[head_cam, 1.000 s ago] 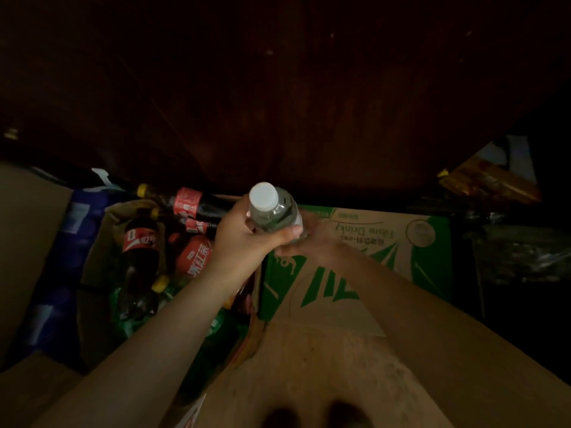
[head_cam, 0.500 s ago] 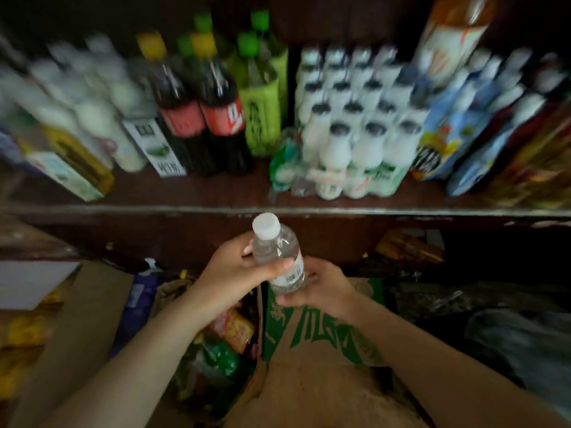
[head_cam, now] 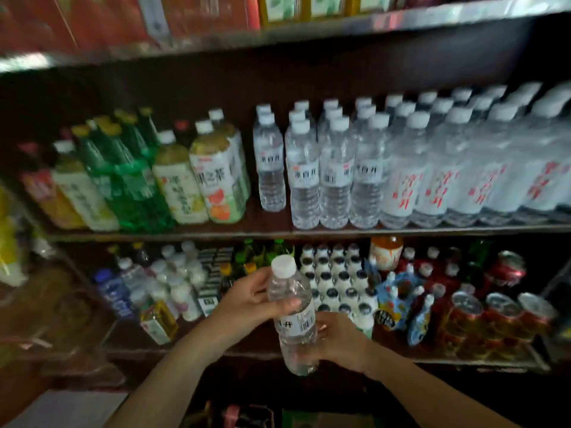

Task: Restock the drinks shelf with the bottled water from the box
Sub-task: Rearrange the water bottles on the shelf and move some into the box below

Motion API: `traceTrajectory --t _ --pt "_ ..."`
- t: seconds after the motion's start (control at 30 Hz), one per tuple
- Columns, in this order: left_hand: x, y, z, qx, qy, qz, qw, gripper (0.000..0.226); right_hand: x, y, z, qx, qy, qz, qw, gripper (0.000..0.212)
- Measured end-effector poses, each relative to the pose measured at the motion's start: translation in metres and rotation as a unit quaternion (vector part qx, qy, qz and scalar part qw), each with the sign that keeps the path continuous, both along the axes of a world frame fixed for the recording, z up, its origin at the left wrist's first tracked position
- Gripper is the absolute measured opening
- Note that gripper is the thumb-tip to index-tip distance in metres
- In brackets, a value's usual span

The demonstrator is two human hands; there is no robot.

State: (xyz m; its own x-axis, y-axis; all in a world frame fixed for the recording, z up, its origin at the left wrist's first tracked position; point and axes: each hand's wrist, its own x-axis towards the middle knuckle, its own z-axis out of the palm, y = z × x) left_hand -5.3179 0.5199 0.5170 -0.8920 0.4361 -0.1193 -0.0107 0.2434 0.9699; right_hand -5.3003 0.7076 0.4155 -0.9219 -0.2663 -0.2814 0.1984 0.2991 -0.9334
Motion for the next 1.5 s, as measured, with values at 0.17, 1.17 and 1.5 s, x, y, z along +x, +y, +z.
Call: traceTrajectory --t 0.17,1.17,1.5 --pt "-0.008 0.001 0.058 -0.035 0.045 0.017 0.998 0.047 -0.015 -0.006 0.05 0.012 0.038 -0.004 0.999 0.039" --pt "-0.235 -0.006 0.134 -0.109 0.146 -0.127 0.975 0.076 -0.162 -0.076 0.113 0.292 0.234 -0.255 0.892 0.055" --pt "-0.239 0.002 0.15 -0.15 0.201 -0.138 0.958 0.057 -0.169 -0.087 0.11 0.241 0.233 -0.323 0.885 0.03"
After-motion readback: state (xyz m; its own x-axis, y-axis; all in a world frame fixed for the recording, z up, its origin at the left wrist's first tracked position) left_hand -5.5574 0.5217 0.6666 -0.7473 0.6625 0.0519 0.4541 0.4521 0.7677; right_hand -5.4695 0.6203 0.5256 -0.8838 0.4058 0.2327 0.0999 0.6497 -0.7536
